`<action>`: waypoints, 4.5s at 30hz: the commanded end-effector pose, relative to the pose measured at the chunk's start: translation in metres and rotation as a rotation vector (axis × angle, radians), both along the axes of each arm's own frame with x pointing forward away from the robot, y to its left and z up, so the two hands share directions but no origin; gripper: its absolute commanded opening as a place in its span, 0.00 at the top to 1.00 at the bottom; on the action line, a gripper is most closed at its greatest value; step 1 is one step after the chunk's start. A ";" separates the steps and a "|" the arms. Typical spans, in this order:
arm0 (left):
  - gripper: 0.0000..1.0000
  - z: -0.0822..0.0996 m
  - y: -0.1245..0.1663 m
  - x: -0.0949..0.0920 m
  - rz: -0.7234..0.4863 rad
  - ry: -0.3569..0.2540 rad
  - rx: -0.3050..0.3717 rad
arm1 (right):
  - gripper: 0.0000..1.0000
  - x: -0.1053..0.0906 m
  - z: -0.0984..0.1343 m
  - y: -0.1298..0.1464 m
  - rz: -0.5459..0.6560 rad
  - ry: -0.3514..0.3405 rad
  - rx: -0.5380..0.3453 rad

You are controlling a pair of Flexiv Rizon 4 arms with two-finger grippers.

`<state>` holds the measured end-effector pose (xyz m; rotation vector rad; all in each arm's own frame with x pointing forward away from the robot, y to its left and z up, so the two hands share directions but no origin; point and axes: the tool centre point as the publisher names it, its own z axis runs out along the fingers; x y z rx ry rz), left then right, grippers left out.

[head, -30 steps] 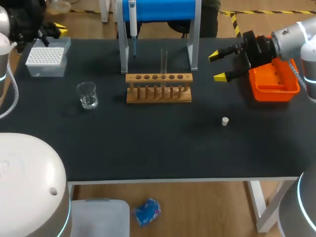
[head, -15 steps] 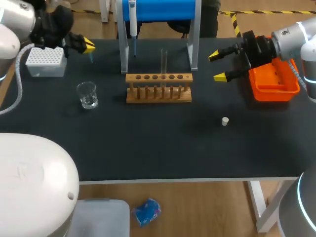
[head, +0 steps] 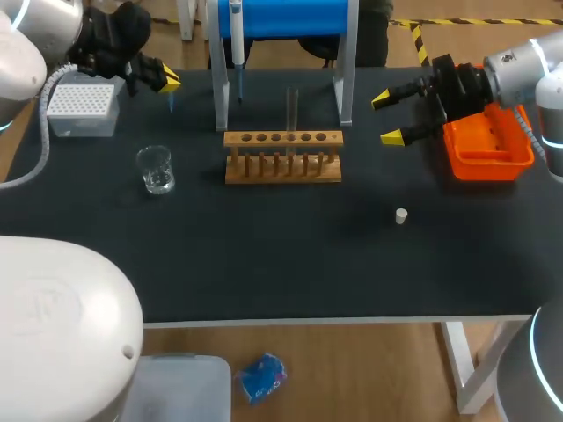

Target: Invert the test tube, pick up the pipette, mount the tip to pipette, aspirate from beaker and dispense into the tube, eject the tip, return the pipette, and cap with the stopper.

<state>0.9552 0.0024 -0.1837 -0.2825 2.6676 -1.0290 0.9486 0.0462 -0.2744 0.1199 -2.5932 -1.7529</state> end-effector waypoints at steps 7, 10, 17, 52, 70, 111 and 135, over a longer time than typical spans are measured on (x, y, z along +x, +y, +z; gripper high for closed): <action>1.00 0.001 -0.039 -0.014 -0.072 0.019 0.014 | 0.00 0.000 0.000 -0.001 0.001 0.000 0.000; 1.00 -0.001 -0.062 -0.024 -0.101 0.035 0.060 | 0.00 0.000 0.000 -0.001 0.001 0.000 0.000; 1.00 -0.004 -0.101 -0.042 -0.099 0.050 0.059 | 0.00 0.000 0.000 -0.001 0.001 0.000 0.000; 1.00 -0.024 -0.167 -0.068 -0.031 0.082 -0.046 | 0.00 -0.006 0.010 0.003 0.007 -0.001 0.014; 1.00 -0.025 -0.176 -0.073 -0.043 0.083 -0.056 | 0.00 -0.084 0.038 0.026 -0.042 -0.021 0.245; 1.00 -0.020 -0.241 -0.098 -0.067 0.105 -0.027 | 0.00 -0.090 0.018 0.065 0.028 0.065 0.310; 1.00 -0.020 -0.241 -0.098 -0.067 0.105 -0.027 | 0.00 -0.102 0.024 0.139 0.137 0.078 0.375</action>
